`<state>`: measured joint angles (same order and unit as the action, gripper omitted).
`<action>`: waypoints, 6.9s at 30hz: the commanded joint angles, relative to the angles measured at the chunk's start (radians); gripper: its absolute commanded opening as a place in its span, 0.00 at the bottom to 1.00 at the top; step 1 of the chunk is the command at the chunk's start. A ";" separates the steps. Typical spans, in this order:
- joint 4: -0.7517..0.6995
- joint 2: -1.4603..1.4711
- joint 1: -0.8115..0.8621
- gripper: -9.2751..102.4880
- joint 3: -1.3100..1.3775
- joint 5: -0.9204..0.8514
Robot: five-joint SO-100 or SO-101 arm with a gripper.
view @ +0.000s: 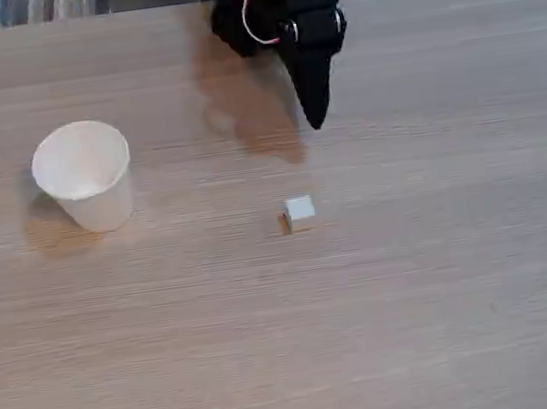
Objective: Grasp a block and put it in the bin.
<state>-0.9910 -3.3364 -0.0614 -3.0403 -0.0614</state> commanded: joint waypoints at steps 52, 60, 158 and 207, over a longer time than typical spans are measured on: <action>0.216 0.953 -0.018 0.31 0.515 -0.087; 0.209 1.166 -0.015 0.35 0.637 -0.095; 0.014 1.781 0.160 0.31 1.160 -0.253; 0.011 1.330 0.454 0.11 1.178 -0.394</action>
<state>-0.9956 -1.9420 0.3543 -1.8960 -0.4280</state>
